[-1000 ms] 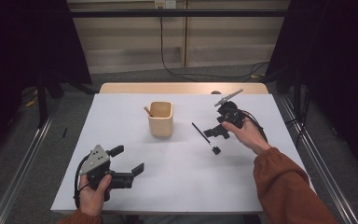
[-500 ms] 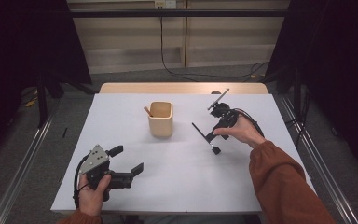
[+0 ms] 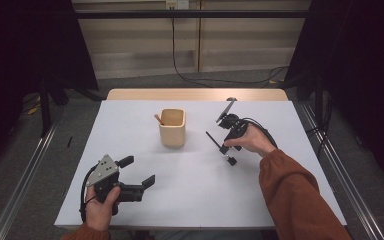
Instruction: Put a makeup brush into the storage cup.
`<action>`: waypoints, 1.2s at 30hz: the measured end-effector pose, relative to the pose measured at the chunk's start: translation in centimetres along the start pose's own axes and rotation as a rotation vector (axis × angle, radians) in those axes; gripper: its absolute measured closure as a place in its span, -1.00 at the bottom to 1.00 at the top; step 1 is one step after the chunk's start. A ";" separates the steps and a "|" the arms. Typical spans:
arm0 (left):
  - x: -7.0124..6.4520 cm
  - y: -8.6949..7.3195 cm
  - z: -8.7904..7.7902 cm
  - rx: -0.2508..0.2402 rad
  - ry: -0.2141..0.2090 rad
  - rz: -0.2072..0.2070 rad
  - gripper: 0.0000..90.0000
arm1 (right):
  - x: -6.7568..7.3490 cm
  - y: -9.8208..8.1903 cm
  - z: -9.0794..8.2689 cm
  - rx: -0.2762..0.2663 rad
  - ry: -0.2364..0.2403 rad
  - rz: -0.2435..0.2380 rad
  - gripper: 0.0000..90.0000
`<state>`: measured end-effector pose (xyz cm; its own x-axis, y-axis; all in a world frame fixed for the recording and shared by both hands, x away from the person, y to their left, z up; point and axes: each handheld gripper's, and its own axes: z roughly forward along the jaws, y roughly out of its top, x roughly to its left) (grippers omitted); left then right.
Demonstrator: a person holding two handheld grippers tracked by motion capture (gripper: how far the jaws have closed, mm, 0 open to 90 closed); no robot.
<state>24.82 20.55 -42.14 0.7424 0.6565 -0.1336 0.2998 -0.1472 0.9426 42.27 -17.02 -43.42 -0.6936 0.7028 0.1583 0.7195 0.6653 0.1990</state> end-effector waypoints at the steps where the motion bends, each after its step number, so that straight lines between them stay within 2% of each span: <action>1: 0.0 0.0 0.0 0.001 -0.004 0.003 -0.95 | 0.1 0.1 0.1 0.009 0.003 0.015 0.22; 4: 0.0 0.0 0.1 -0.003 -0.006 0.001 -0.95 | 0.1 0.2 0.6 0.023 -0.002 0.001 0.31; 6: 0.0 0.0 0.1 0.005 -0.004 0.002 -0.95 | 0.3 0.2 0.9 0.048 -0.016 0.010 0.38; 8: 0.0 0.0 0.1 0.007 -0.007 -0.002 -0.95 | 0.3 0.3 1.2 0.053 -0.025 -0.006 0.41; 9: 0.0 0.0 0.1 0.008 -0.004 -0.001 -0.95 | 0.5 0.4 1.2 0.063 -0.030 0.012 0.45; 11: 0.1 -0.1 0.1 0.010 -0.005 -0.001 -0.95 | 0.5 0.5 1.6 0.064 -0.033 -0.018 0.50; 12: 0.1 -0.1 0.1 0.006 -0.001 -0.003 -0.95 | 0.8 0.6 1.7 0.095 -0.045 0.012 0.53; 13: 0.1 -0.1 0.1 0.005 -0.002 -0.004 -0.95 | 0.8 0.6 1.8 0.089 -0.040 0.024 0.55; 15: 0.1 -0.1 0.0 0.011 0.003 0.001 -0.95 | 0.6 0.5 1.8 0.089 -0.052 0.007 0.63; 16: 0.1 -0.1 0.0 0.010 -0.002 0.003 -0.95 | 0.7 0.6 1.8 0.094 -0.057 0.032 0.68; 17: 0.1 -0.1 0.1 0.012 -0.004 0.000 -0.96 | 0.8 0.6 1.8 0.096 -0.063 0.034 0.72; 21: -0.2 -0.1 0.3 0.021 -0.011 0.003 -0.95 | 0.8 0.7 1.9 0.099 -0.086 0.012 0.73; 22: -0.1 -0.1 0.3 0.021 -0.009 0.004 -0.96 | 0.9 0.7 1.9 0.104 -0.089 0.021 0.74; 27: 0.2 -0.2 0.2 0.022 0.002 0.001 -0.95 | 0.9 0.7 1.9 0.100 -0.091 0.023 0.78; 29: 0.2 -0.2 0.2 0.024 0.000 -0.002 -0.96 | 0.9 0.7 1.9 0.104 -0.093 0.041 0.86; 31: 0.1 -0.2 0.3 0.024 -0.003 0.000 -0.96 | 0.6 0.7 2.0 0.099 -0.093 0.034 0.89; 33: 0.1 -0.2 0.3 0.027 -0.010 0.004 -0.95 | 0.6 0.7 1.9 0.100 -0.094 0.037 0.90; 35: 0.1 -0.2 0.2 0.027 -0.012 0.004 -0.96 | 0.6 0.7 1.9 0.102 -0.086 0.063 0.91; 36: 0.1 -0.3 0.2 0.031 -0.006 0.002 -0.96 | 0.6 0.7 1.9 0.104 -0.086 0.054 0.91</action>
<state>24.92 20.45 -42.48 0.7465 0.6520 -0.1332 0.3164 -0.1717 0.9330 42.45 -15.69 -44.98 -0.6512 0.7545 0.0822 0.7588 0.6451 0.0899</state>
